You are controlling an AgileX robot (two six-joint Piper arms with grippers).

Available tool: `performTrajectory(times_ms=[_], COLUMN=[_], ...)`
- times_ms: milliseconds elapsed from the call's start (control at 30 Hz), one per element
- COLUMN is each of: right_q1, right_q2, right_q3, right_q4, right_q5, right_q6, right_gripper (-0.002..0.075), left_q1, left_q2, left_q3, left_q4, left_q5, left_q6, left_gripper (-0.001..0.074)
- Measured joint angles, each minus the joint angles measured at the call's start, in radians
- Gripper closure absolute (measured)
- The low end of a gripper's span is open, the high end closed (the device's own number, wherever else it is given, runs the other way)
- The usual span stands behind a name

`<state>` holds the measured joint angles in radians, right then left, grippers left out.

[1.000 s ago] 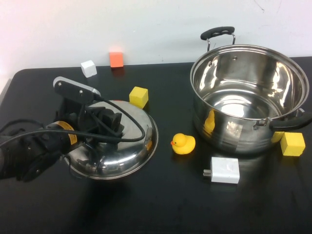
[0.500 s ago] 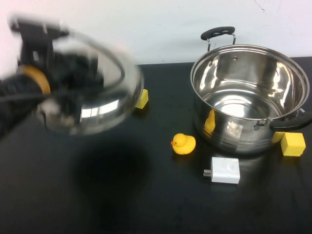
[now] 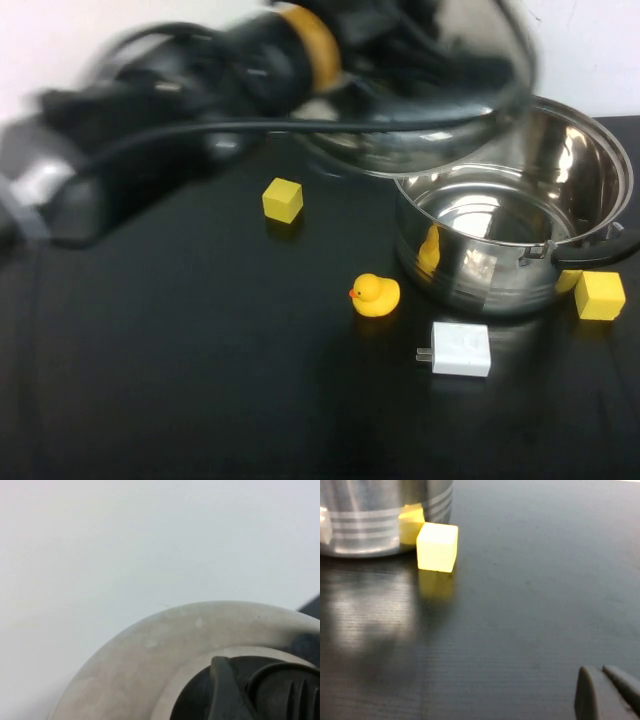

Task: Cover the pot
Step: Place the pot lid on the pot

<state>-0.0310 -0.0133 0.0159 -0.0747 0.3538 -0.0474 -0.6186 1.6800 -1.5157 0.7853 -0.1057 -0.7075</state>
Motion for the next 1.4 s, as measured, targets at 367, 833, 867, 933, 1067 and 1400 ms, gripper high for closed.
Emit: performTrajectory(times_ms=[367, 833, 867, 933, 1067, 1400], right_q1=[0.000, 0.000, 0.000, 0.000, 0.000, 0.000], right_q2=[0.000, 0.000, 0.000, 0.000, 0.000, 0.000], right_q3=[0.000, 0.000, 0.000, 0.000, 0.000, 0.000], right_q4=[0.000, 0.000, 0.000, 0.000, 0.000, 0.000], right_q5=[0.000, 0.000, 0.000, 0.000, 0.000, 0.000], right_q6=[0.000, 0.000, 0.000, 0.000, 0.000, 0.000], right_gripper=[0.0728, 0.0728, 0.0728, 0.0728, 0.0728, 0.0728], left_q1=[-0.097, -0.099, -0.099, -0.101, -0.105, -0.105], left_q2=[0.244, 0.336, 0.337, 0.337, 0.337, 0.341], left_q3=[-0.185, -0.233, -0.233, -0.233, -0.233, -0.233], left_q4=[0.018, 0.030, 0.035, 0.061, 0.125, 0.204], left_q5=[0.010, -0.026, -0.037, -0.051, -0.068, -0.039], left_q6=[-0.018, -0.168, -0.176, -0.193, -0.255, -0.329], left_gripper=[0.0418, 0.0418, 0.0418, 0.0418, 0.0418, 0.0418])
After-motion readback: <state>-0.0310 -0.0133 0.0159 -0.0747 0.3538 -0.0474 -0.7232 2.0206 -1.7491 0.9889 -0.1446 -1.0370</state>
